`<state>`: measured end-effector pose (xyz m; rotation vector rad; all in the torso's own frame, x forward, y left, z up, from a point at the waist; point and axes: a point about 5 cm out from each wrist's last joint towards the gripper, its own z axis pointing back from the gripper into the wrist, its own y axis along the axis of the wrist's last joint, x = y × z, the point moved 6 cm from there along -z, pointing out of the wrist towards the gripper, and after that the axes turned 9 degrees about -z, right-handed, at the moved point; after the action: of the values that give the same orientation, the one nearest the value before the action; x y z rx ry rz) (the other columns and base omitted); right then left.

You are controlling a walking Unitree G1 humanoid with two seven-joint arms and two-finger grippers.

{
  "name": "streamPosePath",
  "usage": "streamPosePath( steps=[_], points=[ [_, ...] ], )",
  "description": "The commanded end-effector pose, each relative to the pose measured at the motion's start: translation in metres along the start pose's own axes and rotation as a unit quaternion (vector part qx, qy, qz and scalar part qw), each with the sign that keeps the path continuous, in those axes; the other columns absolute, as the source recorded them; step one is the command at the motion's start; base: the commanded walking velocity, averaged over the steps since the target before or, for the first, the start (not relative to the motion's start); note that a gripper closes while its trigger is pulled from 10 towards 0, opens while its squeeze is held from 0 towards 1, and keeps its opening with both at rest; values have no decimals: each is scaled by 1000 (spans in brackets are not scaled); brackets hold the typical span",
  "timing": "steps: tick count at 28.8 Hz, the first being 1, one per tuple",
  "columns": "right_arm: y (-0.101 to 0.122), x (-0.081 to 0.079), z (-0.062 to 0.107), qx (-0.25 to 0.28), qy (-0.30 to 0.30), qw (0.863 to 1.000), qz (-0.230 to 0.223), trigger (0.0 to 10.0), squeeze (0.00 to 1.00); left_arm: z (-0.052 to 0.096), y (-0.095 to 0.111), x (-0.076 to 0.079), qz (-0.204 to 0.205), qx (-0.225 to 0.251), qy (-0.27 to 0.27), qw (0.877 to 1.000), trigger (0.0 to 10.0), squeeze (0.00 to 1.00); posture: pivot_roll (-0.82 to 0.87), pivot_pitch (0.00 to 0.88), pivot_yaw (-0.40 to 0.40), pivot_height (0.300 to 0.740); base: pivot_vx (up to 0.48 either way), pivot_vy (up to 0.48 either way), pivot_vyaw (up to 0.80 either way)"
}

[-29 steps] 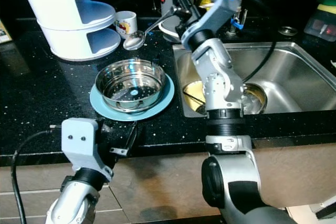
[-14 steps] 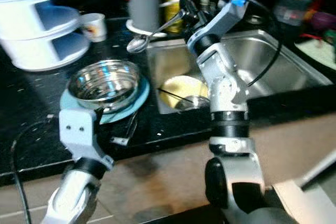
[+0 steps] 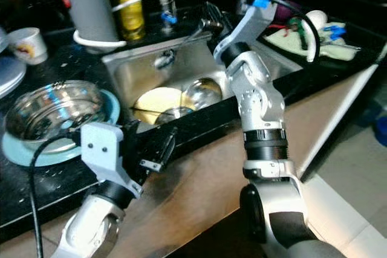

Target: Kitchen organization

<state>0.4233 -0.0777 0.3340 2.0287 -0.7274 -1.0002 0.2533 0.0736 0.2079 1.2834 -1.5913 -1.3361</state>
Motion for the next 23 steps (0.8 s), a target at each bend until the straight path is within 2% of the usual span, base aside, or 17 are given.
streamPosePath(
  steps=[1, 2, 4, 5, 6, 7, 8, 9, 10, 11, 13, 15, 20, 23],
  points=[
    [-9, -4, -1, -13, 3, 1000, 27, 0, 0, 1, -5, 0, -2, -13, -1, 1000, 10000, 0, 93, 0, -43, 740, 0, 0, -775],
    [-9, -4, -1, -13, 3, 1000, 27, 0, 0, 1, -5, 0, -2, -13, -1, 1000, 10000, 0, 93, 0, -43, 740, 0, 0, -775],
    [-21, -4, -1, -35, -2, 996, 78, 0, 0, 1, -6, -2, -6, -15, 3, 1000, 10000, 0, 93, 0, -43, 740, 0, 0, -769],
    [-21, -4, -1, -35, -2, 996, 78, 0, 0, 1, -6, -2, -6, -15, 3, 1000, 10000, 0, 93, 0, -43, 740, 0, 0, -769],
    [-40, -5, -1, -66, -2, 988, 139, 157, 0, 1, -8, -6, -16, -18, 15, 1000, 10000, 0, 90, 0, -41, 740, 0, 0, 0],
    [-49, -6, 0, -80, -2, 983, 164, 3216, 0, 1, -9, -10, -22, -21, 23, 999, 10000, 0, 87, 0, -41, 740, 0, 0, 0],
    [-49, -6, 0, -80, -2, 983, 164, 3216, 0, 1, -9, -10, -22, -21, 23, 999, 10000, 0, 87, 0, -41, 740, 0, 0, 0],
    [-62, -7, 2, -97, -1, 978, 183, 8863, 0, 2, -11, -15, -32, -27, 34, 999, 10000, 0, 87, 0, -41, 740, 0, 0, 0],
    [-62, -7, 2, -97, -1, 978, 183, 8863, 0, 2, -11, -15, -32, -27, 34, 999, 10000, 0, 87, 0, -41, 740, 0, 0, 0],
    [-71, -10, 3, -104, 7, 976, 193, 10000, 0, 2, -13, -18, -39, -32, 44, 998, 10000, 0, 87, 0, -41, 740, 0, 0, 0],
    [-90, -22, 7, -114, 31, 972, 204, 10000, 0, 5, -17, -27, -59, -43, 64, 995, 10000, 0, 90, 0, -42, 740, 0, 0, 0],
    [-92, -24, 7, -115, 34, 972, 204, 10000, 0, 6, -17, -28, -63, -45, 66, 995, 10000, 0, 97, 0, -43, 740, 0, 0, 0],
    [-106, -42, 6, -109, 61, 971, 203, 10000, 0, 12, -22, -46, -101, -64, 111, 987, 10000, 0, 109, 0, -50, 740, 0, 0, 0],
    [-127, -49, 6, -135, 83, 942, 295, 10000, 0, 12, -25, -51, -107, -72, 122, 984, 10000, 0, 113, 0, -53, 740, 0, 0, 0]
  ],
)
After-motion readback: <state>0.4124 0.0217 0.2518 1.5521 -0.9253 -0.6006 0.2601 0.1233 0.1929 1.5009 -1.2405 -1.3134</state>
